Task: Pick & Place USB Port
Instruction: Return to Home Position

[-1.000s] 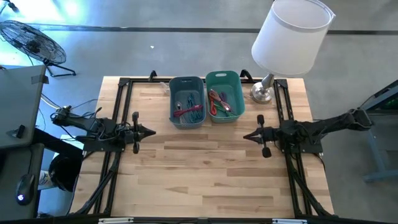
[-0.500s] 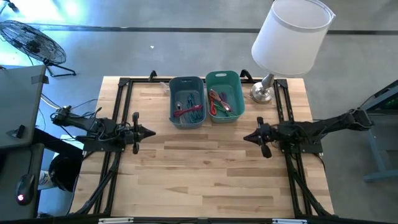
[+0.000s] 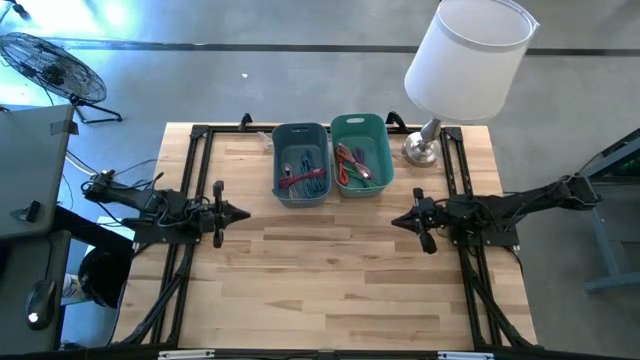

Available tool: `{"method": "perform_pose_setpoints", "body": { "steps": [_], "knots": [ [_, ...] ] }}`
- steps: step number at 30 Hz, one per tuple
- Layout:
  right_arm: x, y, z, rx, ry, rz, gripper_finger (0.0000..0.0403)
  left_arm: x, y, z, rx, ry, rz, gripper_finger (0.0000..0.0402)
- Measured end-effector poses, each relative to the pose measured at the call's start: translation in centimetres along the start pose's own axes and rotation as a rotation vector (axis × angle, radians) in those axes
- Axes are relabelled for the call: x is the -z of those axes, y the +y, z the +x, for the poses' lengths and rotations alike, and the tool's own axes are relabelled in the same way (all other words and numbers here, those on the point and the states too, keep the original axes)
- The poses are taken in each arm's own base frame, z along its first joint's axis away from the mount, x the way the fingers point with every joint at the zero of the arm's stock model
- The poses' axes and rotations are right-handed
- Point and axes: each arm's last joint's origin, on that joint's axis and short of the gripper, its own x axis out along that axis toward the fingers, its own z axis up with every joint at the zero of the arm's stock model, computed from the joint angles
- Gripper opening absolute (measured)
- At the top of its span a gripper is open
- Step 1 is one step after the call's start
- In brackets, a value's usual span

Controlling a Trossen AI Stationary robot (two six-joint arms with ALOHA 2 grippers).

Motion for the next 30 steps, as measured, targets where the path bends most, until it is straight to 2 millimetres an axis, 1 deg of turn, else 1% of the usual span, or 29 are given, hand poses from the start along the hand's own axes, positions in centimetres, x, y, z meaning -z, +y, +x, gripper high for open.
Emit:
{"method": "perform_pose_setpoints", "body": {
  "steps": [6, 13, 25, 30],
  "knots": [
    [0.0, 0.0, 0.0, 0.001, 0.000, 0.000, 0.0000, 0.0, -0.1, 0.0, 0.018, -0.015, -0.032, 0.0000],
    [-0.2, 0.1, -0.2, -0.010, -0.028, 0.002, 0.0000, 0.0, 0.0, 0.0, 0.016, -0.015, -0.018, 0.0000],
    [-2.2, 0.4, -2.1, -0.073, -0.272, 0.020, 0.0000, -0.1, -0.1, 0.0, 0.020, -0.018, -0.016, 0.0000],
    [-2.5, 0.5, -2.6, -0.086, -0.320, 0.024, 0.0000, -0.1, -0.1, 0.0, 0.020, -0.019, -0.016, 0.0000]
  ]
}}
